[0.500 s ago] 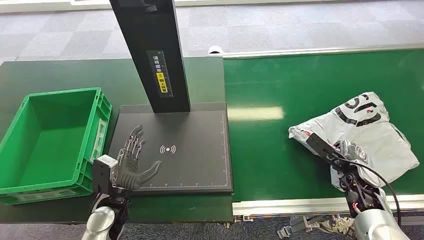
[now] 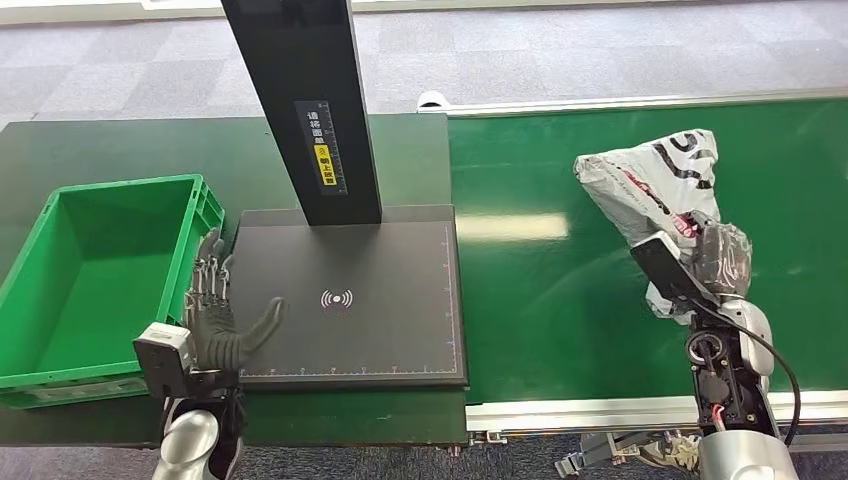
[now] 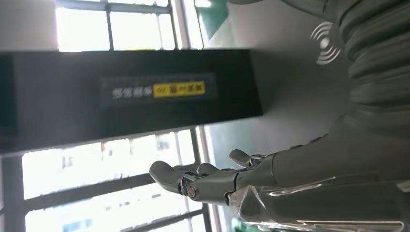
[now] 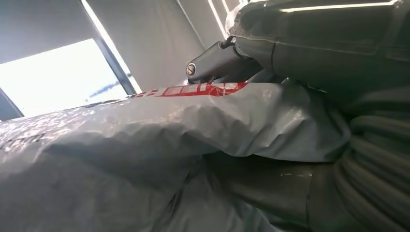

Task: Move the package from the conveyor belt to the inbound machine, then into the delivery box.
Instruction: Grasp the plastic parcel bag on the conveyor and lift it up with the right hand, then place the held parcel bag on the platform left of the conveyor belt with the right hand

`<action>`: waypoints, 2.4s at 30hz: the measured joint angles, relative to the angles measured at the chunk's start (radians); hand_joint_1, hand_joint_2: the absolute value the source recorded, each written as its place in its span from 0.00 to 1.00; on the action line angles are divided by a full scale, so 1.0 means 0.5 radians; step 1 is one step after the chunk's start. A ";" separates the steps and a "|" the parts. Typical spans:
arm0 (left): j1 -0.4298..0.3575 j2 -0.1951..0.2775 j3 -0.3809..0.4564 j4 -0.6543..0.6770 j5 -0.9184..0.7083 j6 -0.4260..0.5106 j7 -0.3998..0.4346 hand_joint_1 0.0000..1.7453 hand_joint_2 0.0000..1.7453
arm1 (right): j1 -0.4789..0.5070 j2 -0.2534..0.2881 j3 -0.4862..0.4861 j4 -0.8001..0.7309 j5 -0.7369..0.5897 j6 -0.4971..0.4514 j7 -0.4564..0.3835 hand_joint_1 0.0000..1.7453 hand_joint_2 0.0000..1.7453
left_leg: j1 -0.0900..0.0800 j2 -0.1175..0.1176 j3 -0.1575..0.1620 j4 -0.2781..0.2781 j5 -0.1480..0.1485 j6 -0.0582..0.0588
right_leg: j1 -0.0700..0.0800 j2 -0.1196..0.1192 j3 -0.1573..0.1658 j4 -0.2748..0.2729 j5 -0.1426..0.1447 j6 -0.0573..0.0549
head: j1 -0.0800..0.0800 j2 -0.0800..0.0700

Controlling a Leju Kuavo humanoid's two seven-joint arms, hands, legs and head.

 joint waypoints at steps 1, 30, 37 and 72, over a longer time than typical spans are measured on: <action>0.000 -0.002 0.002 -0.015 0.011 0.042 -0.022 0.00 1.00 | 0.031 0.010 0.000 -0.070 -0.030 -0.067 -0.057 1.00 1.00 | 0.000 0.000 0.000 0.000 0.000 0.000 | 0.000 0.000 0.000 0.000 0.000 0.000 | 0.000 0.000; -0.110 0.035 -0.066 0.041 0.172 -0.036 -0.123 0.00 1.00 | 0.369 0.157 1.305 -0.593 0.643 0.352 -0.053 1.00 1.00 | 0.000 0.005 0.002 -0.001 0.000 0.000 | 0.000 0.001 0.000 0.000 0.000 0.000 | 0.000 0.000; -0.114 0.038 -0.072 0.081 0.172 -0.041 -0.123 0.00 1.00 | 0.275 0.166 1.450 -0.355 0.656 0.390 -0.030 1.00 1.00 | 0.000 0.005 0.002 -0.001 0.000 -0.001 | 0.000 0.002 0.000 0.000 0.000 0.000 | 0.000 0.000; -0.286 0.065 -0.202 0.277 0.314 -0.118 -0.116 0.00 1.00 | 0.276 0.206 1.960 -0.491 1.117 -0.561 -0.004 0.03 1.00 | 0.000 0.006 0.003 -0.001 0.000 -0.001 | 0.001 0.003 0.001 0.000 -0.001 0.000 | 0.000 0.000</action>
